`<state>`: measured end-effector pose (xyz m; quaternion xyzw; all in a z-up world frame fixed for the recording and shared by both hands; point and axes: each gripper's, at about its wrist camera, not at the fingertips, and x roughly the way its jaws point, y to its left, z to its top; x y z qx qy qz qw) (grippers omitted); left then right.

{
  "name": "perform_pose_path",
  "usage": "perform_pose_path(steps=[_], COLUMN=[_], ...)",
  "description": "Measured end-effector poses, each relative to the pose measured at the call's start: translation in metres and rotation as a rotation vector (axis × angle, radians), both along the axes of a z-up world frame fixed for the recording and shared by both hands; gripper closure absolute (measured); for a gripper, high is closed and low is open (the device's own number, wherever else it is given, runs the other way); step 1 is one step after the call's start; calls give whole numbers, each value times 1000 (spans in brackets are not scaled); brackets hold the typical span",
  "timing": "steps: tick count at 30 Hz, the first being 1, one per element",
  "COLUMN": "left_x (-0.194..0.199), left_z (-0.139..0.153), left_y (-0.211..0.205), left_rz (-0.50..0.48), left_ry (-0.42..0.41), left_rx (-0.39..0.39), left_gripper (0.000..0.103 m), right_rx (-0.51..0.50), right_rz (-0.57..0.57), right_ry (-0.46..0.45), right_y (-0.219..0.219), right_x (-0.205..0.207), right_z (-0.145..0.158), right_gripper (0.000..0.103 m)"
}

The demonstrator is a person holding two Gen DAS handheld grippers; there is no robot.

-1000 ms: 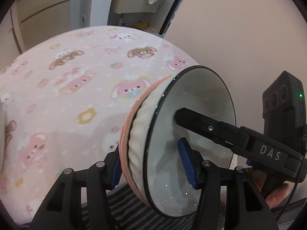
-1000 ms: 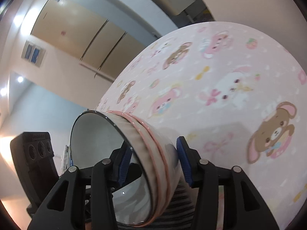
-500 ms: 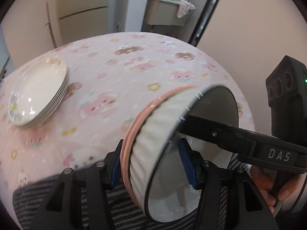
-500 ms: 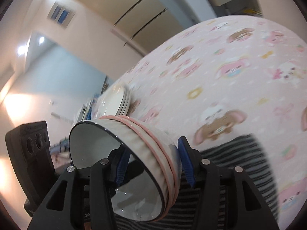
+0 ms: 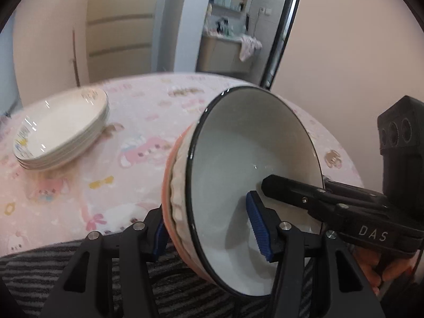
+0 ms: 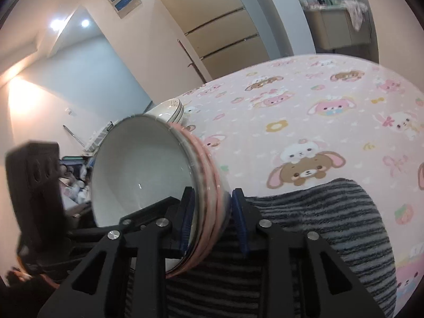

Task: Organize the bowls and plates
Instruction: 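Lift the nested bowls with both grippers and carry them toward the plate stack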

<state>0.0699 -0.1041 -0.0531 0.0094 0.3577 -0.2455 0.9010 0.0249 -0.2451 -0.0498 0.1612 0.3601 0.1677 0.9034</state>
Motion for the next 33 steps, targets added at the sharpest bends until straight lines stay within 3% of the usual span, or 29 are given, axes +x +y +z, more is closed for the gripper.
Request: perform_pose_path(steps=[2,3,6,9,13,19,21,24,27,33], left_x=[-7,-9,-4,-7,-13,-22,-26,-25,-18,3], left_z=[4,6,7,9,15,18,17,10,8,4], left_y=[0,5,18,20,23,25,23,22,25,24], left_rz=[45,71,81,82,46,-1,-23,-50,-60,-80], left_ry=[-56,-68,-36,-51,-98,-99,-70,-6,49,141], left_rx=[18,-9,-96,-108,-121,-133,-110,-80,-111,-108], left_gripper=[55,61,69,74,76,76,76,76,74,70], right_rx=[-34,-49,-68,-89,-96,-89,-178,-284,-308,-240], right_rz=[-6,-7,-13,-24,-40,-54,-48,-2,41,101], right_ry=[-11,-19,-32,-47,-103,-222,-279,-268,-269,-145], right_y=[4,7,7,8,6,1,11,21,22,14], right_x=[-2,-4,-7,-10,-20,-41,-53,-62,-60,-27], right_z=[3,5,7,10,18,32,39,39,38,39], right_gripper=[78,78,79,81,82,83,83,83,83,80])
